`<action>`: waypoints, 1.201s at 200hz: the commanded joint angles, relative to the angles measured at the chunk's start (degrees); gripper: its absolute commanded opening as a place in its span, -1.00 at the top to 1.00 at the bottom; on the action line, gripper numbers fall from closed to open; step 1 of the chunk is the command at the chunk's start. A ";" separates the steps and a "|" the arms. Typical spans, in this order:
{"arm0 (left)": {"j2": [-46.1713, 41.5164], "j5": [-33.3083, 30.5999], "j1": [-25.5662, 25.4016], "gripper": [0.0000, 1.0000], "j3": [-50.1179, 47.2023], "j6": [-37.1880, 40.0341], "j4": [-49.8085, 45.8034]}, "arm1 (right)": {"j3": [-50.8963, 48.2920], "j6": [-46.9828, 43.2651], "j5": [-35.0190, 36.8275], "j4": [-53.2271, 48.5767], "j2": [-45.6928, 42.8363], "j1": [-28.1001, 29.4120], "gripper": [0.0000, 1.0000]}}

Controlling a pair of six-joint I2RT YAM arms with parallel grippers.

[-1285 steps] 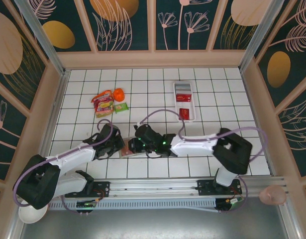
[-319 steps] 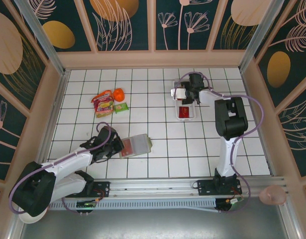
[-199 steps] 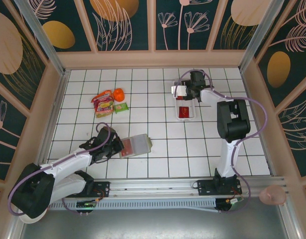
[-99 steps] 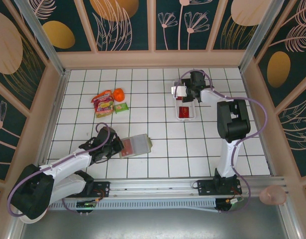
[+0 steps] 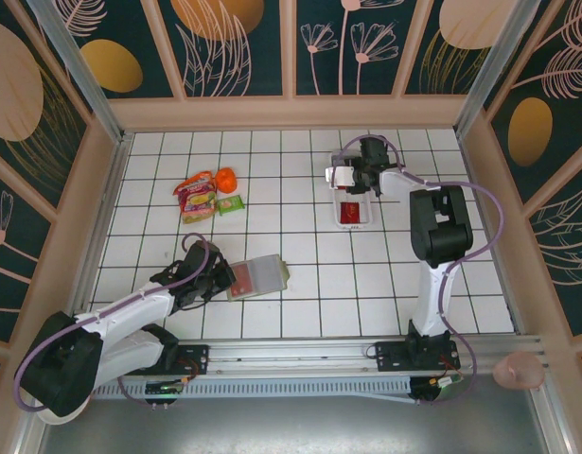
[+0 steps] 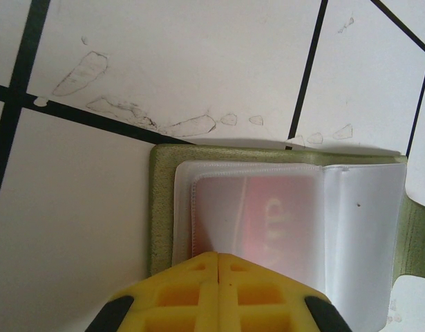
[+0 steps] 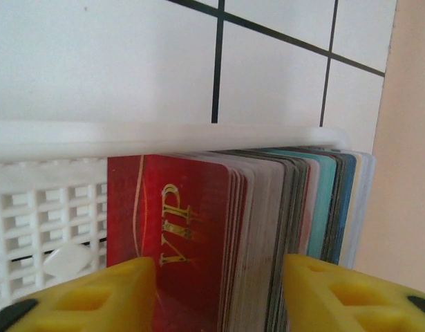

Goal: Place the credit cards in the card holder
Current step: Pick up the credit card from the storage box.

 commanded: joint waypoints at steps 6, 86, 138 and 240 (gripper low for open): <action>0.29 0.56 0.24 1.00 -0.76 -0.42 -0.57 | 1.54 0.04 0.80 0.70 0.10 -0.68 0.24; -0.14 0.67 0.24 1.00 -1.05 -0.41 -0.49 | 0.92 -0.04 1.31 1.38 -2.13 -1.15 0.47; -0.17 0.80 0.20 1.00 -1.14 -0.55 -0.43 | -0.64 -0.23 1.50 2.07 -2.99 -1.32 0.69; -0.93 1.44 0.22 1.00 -1.84 -0.30 0.33 | -1.95 6.01 -4.03 -11.09 -11.50 0.10 1.00</action>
